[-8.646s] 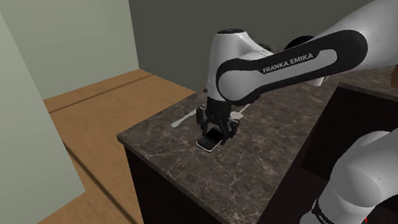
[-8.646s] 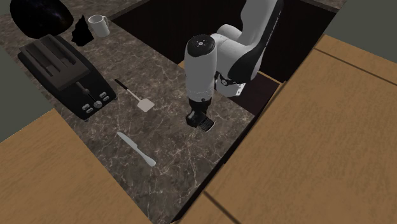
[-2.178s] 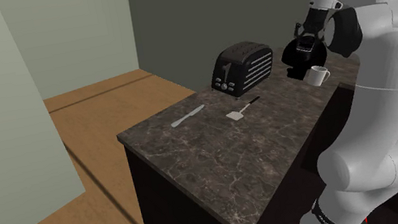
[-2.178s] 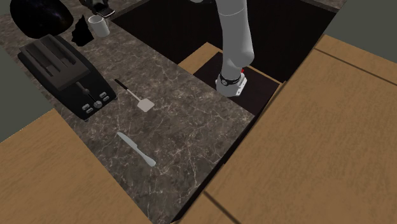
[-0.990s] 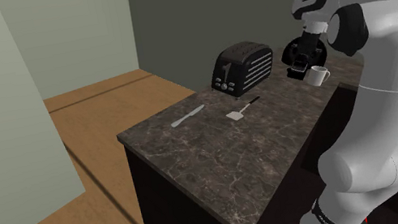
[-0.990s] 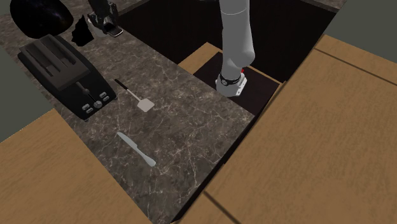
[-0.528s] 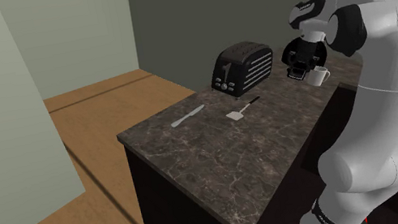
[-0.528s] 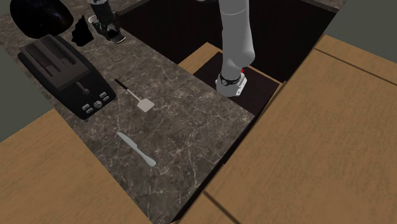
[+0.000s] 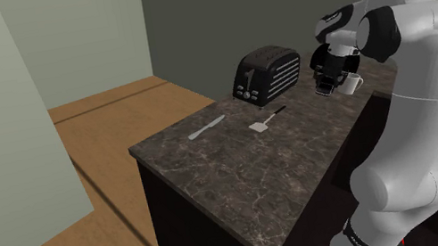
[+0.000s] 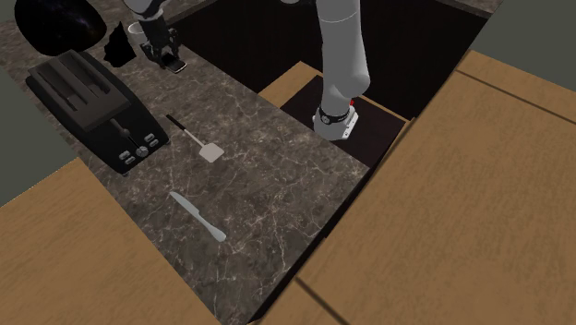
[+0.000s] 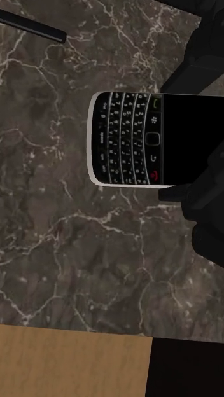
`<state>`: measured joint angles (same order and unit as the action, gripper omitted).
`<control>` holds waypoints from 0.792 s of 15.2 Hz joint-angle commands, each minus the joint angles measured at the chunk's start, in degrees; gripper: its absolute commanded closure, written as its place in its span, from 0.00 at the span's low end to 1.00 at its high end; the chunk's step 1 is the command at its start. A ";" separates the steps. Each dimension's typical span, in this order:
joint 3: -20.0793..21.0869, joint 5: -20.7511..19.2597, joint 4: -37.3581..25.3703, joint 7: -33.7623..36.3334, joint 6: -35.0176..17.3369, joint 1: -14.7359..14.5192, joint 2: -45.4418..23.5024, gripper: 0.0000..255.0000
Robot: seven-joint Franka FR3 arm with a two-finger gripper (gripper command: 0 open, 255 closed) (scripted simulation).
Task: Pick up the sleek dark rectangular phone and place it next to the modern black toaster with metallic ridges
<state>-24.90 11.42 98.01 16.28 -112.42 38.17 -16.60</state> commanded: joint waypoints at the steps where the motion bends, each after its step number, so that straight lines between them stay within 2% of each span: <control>1: 0.10 0.38 0.83 -0.36 -1.42 0.12 -0.64 1.00; 12: 0.86 2.40 5.22 -2.00 -8.61 0.49 -3.82 1.00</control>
<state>-24.14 13.59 103.03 14.43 -120.43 38.60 -20.01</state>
